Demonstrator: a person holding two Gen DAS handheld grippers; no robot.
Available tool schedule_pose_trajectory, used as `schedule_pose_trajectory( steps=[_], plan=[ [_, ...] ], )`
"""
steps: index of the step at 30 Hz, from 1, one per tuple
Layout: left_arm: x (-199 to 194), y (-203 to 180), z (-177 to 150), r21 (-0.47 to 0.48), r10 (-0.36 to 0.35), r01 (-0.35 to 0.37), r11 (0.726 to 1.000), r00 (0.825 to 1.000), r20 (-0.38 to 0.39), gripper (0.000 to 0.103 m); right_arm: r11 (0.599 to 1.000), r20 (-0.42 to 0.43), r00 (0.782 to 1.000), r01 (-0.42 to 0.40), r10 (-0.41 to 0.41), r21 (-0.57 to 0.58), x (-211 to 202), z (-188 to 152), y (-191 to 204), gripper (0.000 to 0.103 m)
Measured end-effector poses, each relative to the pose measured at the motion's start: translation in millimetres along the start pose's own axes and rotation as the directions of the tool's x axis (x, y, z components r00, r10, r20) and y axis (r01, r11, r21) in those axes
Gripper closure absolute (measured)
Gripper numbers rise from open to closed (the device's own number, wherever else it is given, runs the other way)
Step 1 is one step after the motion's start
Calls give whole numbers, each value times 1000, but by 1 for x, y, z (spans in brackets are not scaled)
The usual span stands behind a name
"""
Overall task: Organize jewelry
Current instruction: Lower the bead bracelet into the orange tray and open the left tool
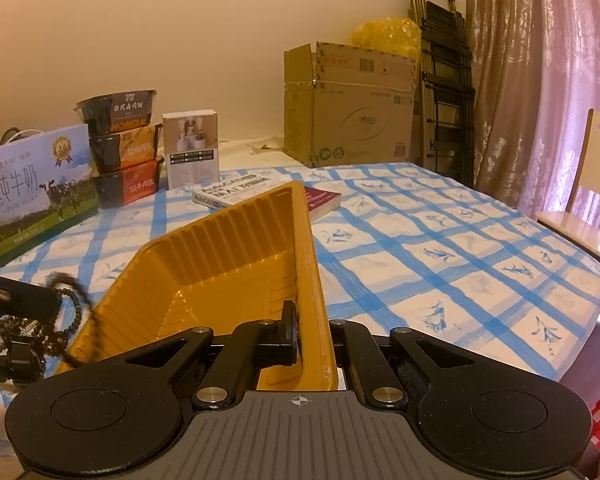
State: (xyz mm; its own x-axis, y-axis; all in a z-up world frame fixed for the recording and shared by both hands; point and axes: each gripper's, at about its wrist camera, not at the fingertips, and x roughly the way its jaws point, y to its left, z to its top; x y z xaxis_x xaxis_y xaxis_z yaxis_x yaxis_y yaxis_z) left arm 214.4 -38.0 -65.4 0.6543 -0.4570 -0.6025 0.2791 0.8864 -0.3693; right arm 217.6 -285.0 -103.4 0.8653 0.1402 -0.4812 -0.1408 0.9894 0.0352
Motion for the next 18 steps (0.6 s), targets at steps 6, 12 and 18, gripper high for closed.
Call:
schedule_pose_trajectory(
  steps=[6,12,18],
  plan=[
    [32,-12,-2,-17,-67,66,998,997,-48,97,1000,0,1000,0,0,2,0,0,-1,99],
    [43,-12,-3,-49,-69,66,997,995,-65,94,1000,-1,1000,0,0,1,0,0,-1,99],
    [31,-12,-7,-48,-71,69,996,997,-42,88,1000,-4,1000,3,-3,5,1,0,0,99]
  ],
)
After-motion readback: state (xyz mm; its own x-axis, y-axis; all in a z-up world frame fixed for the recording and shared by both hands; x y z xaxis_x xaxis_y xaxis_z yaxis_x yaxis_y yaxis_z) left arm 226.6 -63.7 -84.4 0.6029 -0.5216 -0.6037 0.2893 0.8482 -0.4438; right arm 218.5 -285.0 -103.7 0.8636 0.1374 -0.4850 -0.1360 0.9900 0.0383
